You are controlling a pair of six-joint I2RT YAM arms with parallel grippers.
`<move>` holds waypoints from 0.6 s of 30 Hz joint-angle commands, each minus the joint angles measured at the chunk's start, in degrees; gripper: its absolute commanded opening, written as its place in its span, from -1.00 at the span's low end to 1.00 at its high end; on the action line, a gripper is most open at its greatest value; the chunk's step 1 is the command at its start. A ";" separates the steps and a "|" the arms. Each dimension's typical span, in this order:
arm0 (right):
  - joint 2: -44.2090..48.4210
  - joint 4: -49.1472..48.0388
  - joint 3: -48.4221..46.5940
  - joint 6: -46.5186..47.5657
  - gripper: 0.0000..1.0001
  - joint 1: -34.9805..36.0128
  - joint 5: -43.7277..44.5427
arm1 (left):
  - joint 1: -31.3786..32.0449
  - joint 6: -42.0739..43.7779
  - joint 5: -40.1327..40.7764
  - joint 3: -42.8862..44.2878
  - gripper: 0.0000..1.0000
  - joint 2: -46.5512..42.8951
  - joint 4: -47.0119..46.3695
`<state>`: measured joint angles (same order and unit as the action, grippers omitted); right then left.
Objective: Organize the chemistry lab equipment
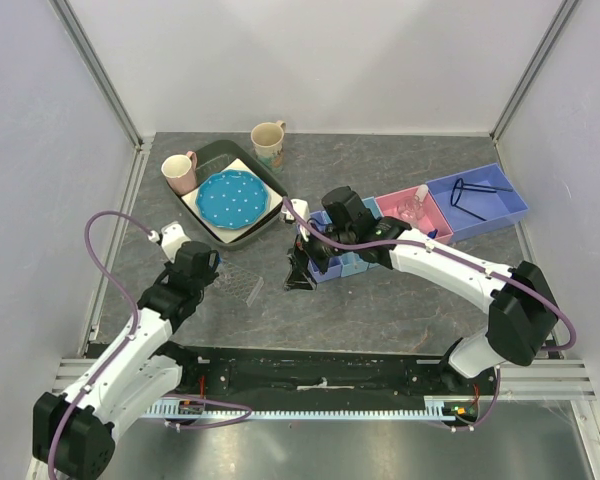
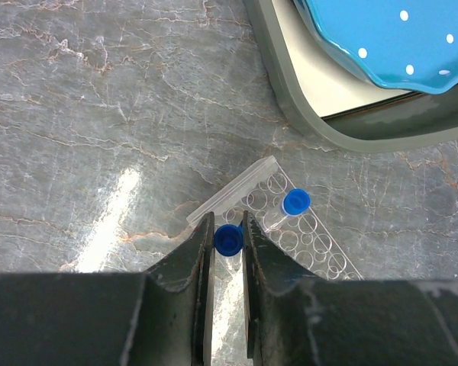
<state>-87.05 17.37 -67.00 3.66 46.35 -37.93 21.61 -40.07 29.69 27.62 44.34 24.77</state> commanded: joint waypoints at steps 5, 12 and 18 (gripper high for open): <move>2.49 -2.42 0.47 -0.50 0.96 -0.82 -1.97 | 1.25 -1.23 3.88 2.79 -0.90 3.65 -0.08; 3.02 -2.77 0.73 -0.67 0.96 -1.17 -2.32 | 2.04 -0.97 4.50 2.97 -0.90 5.58 -1.57; 3.55 -3.13 1.08 -0.94 0.96 -1.70 -2.50 | 4.31 -1.24 6.60 3.32 -0.90 6.99 -2.19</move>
<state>-85.54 16.78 -66.22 3.16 45.15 -39.03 24.29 -40.07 33.63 29.45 49.82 23.14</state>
